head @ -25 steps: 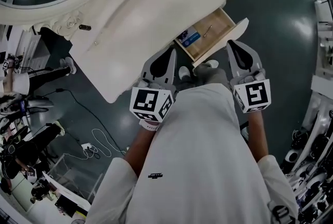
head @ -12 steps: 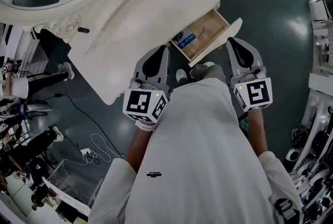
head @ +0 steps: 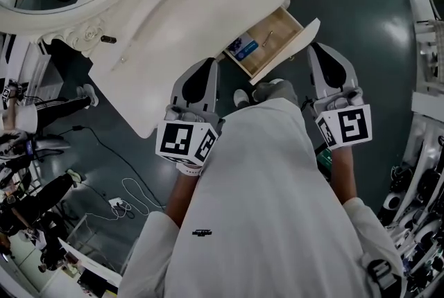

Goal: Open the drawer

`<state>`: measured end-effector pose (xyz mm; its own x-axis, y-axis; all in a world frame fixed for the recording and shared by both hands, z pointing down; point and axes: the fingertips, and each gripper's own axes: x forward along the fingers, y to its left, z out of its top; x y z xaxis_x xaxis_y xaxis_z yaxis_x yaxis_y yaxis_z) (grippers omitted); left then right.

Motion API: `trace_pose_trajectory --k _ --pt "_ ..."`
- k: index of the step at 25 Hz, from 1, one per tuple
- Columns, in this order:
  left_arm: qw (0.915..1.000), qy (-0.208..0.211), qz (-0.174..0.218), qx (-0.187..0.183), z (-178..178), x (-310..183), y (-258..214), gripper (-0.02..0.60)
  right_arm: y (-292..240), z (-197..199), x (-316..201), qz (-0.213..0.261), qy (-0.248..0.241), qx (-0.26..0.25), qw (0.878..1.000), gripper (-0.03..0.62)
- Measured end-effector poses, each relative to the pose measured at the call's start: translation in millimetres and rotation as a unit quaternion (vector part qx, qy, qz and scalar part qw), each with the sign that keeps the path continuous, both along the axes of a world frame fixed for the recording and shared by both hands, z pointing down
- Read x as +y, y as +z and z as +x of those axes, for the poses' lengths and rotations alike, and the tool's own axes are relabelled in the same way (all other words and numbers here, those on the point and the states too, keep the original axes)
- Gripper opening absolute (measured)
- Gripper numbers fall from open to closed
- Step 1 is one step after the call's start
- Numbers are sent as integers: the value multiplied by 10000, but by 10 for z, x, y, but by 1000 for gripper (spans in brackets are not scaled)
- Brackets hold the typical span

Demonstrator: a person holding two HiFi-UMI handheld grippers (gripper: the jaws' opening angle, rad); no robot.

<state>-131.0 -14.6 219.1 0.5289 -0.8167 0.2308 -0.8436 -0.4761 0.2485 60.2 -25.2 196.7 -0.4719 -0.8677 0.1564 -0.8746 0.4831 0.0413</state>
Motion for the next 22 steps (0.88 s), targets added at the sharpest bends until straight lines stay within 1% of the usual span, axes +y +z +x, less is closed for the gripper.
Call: trace_pose_trajectory --k 4,9,11,14,18,22 --pt "10000 90 27 -2 13 28 -28 9 -22 -40 30 50 -35 24 10000 11" --pt "9999 127 40 50 24 30 -33 9 79 -93 97 -61 -227 230 9995 11" --pt "9999 152 33 59 37 32 -28 9 70 -92 130 -66 -264 240 9993 11" --pt "9998 202 2 70 69 43 -3 9 46 -79 153 -62 -239 186 9995 11" --pt "9995 262 -72 131 117 49 37 9 39 -59 171 -29 -221 255 9994 11" --pt "9994 329 -78 107 153 71 32 9 48 -36 187 -57 -187 267 9995 11"
